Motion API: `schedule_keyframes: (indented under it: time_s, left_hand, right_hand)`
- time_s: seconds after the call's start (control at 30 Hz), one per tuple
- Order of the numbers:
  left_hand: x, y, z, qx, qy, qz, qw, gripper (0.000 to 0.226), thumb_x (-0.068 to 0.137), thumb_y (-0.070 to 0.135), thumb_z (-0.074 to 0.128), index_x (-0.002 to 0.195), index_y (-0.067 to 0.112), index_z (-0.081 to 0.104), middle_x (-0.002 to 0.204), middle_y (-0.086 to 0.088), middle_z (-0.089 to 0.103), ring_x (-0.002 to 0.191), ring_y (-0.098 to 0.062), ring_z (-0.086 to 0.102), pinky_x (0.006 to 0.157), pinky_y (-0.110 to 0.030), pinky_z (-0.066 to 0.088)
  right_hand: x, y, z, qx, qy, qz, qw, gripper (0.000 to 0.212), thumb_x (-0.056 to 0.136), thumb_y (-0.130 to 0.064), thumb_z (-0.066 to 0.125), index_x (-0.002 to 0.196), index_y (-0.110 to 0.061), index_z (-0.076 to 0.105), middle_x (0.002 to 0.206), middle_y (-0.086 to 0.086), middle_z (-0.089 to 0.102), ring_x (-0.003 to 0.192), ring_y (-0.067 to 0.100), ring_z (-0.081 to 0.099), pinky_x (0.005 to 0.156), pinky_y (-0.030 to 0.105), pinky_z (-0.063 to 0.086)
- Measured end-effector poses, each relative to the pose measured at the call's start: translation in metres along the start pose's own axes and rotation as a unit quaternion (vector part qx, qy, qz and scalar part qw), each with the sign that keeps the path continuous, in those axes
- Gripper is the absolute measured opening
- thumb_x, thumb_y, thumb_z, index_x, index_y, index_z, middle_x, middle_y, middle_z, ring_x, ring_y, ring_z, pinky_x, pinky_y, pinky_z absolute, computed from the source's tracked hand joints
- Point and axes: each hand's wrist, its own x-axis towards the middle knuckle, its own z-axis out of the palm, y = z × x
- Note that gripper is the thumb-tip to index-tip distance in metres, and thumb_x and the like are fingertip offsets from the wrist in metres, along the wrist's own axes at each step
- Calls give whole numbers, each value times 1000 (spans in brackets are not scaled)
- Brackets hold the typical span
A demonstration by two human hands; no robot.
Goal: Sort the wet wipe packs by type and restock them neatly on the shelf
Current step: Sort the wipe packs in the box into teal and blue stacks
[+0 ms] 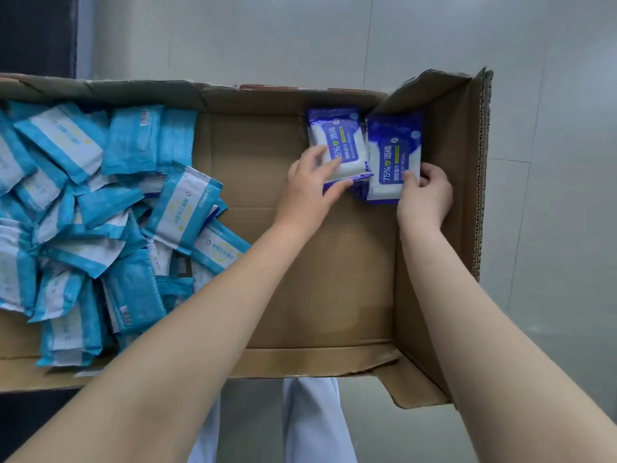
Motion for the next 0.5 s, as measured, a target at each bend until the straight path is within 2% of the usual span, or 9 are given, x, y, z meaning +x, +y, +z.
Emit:
schedule_keyframes:
  time_s: [0.1, 0.2, 0.27, 0.37, 0.5]
  left_hand:
    - [11, 3, -3, -81, 58, -69, 993, 54, 91, 29, 68, 139, 11, 51, 146, -11, 33, 132, -25, 39, 114, -36, 33]
    - [30, 18, 0, -162, 43, -153, 974, 71, 90, 28, 70, 150, 18, 32, 147, -6, 27, 129, -19, 41, 113, -30, 33]
    - [41, 22, 5, -117, 28, -174, 977, 77, 90, 26, 70, 153, 24, 26, 148, -6, 26, 129, -24, 40, 112, -32, 34]
    - [44, 17, 8, -33, 8, -165, 986, 77, 93, 22, 65, 156, 28, 19, 151, -4, 26, 129, -28, 36, 107, -31, 33]
    - [45, 11, 6, -9, -6, -149, 989, 78, 95, 22, 62, 157, 27, 15, 153, -4, 25, 132, -27, 35, 108, -32, 33]
  right_hand:
    - [1, -1, 4, -8, 16, -4, 1000, 30, 99, -16, 57, 127, -7, 59, 112, 5, 70, 90, 9, 64, 70, 11, 48]
    - [2, -6, 7, -5, 22, 5, 1000, 28, 100, -18, 55, 126, -10, 60, 116, 6, 70, 93, 13, 66, 73, 18, 53]
    - [5, -8, 8, -20, 22, 5, 1000, 28, 100, -19, 55, 126, -10, 59, 117, 6, 69, 96, 16, 67, 76, 24, 55]
    - [7, -9, 9, -52, 20, 0, 998, 29, 101, -22, 52, 128, -12, 57, 116, 3, 66, 90, 11, 63, 64, 13, 48]
    - [4, -11, 12, -82, 34, -13, 996, 30, 102, -25, 50, 130, -15, 54, 121, 4, 67, 98, 16, 66, 77, 28, 55]
